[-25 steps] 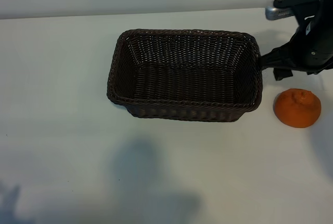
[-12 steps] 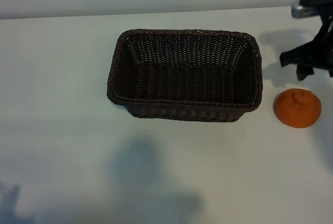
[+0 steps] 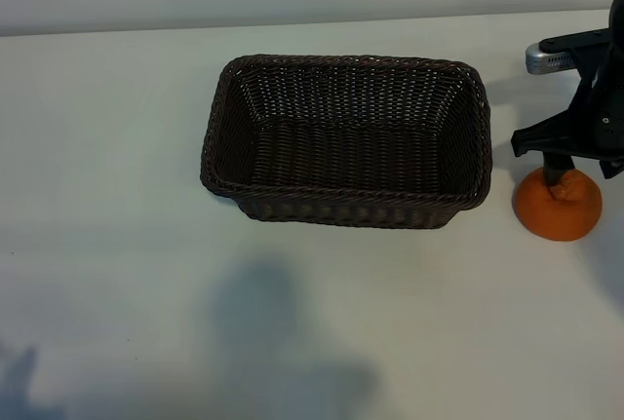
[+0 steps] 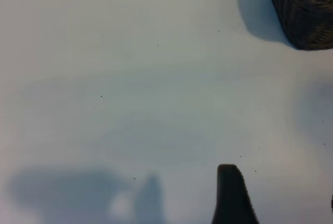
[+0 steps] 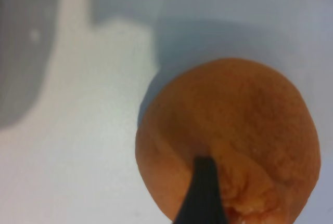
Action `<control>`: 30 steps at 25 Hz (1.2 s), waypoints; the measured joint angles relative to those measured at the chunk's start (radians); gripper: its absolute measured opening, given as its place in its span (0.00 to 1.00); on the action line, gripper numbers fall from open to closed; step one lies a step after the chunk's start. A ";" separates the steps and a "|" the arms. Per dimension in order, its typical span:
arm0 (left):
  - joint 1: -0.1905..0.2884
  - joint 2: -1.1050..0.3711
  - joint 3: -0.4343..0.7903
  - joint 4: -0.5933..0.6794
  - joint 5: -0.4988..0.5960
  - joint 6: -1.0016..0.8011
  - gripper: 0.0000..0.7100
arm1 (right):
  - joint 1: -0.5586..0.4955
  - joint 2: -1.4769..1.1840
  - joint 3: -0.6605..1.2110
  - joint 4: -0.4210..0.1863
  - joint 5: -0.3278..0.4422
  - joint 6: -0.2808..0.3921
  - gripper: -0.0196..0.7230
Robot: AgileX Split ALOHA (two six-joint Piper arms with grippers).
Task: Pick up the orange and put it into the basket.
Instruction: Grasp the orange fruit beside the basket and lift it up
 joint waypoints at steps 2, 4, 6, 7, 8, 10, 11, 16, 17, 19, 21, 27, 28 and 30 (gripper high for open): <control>0.000 0.000 0.000 0.000 0.000 0.000 0.65 | 0.000 0.000 0.000 0.010 0.001 -0.010 0.79; 0.000 0.000 0.000 0.000 0.000 0.000 0.65 | 0.000 0.000 0.000 0.031 0.006 -0.030 0.79; 0.000 0.000 0.000 0.000 0.000 0.000 0.65 | 0.000 0.000 0.000 0.068 0.013 -0.060 0.79; 0.000 0.000 0.000 0.000 0.000 -0.002 0.65 | 0.000 0.000 0.000 0.075 0.014 -0.074 0.79; 0.000 0.000 0.000 0.000 0.000 -0.002 0.65 | 0.000 0.000 0.000 0.091 0.014 -0.084 0.79; 0.000 0.000 0.000 0.000 0.000 -0.003 0.65 | 0.000 0.000 0.000 0.106 0.014 -0.098 0.79; 0.000 0.000 0.000 0.000 0.000 -0.003 0.65 | 0.000 0.000 0.000 0.107 0.014 -0.100 0.79; 0.000 0.000 0.000 0.000 0.000 -0.003 0.65 | 0.000 0.000 0.000 0.102 0.003 -0.102 0.79; 0.000 0.000 0.000 0.000 0.000 -0.003 0.65 | 0.000 0.000 0.000 0.101 -0.001 -0.102 0.79; 0.000 0.000 0.000 0.000 0.000 -0.003 0.65 | 0.000 0.003 0.000 0.101 -0.005 -0.102 0.79; 0.000 0.000 0.000 0.000 0.000 -0.003 0.65 | 0.000 0.016 0.000 0.099 -0.009 -0.102 0.79; 0.000 0.000 0.000 0.000 0.000 -0.003 0.65 | 0.000 0.059 0.000 0.097 -0.009 -0.101 0.76; 0.000 0.000 0.000 0.000 0.000 -0.003 0.65 | 0.000 0.059 0.000 0.095 -0.009 -0.101 0.71; 0.000 0.000 0.000 0.000 0.000 -0.003 0.65 | 0.000 0.059 0.000 0.088 -0.008 -0.101 0.56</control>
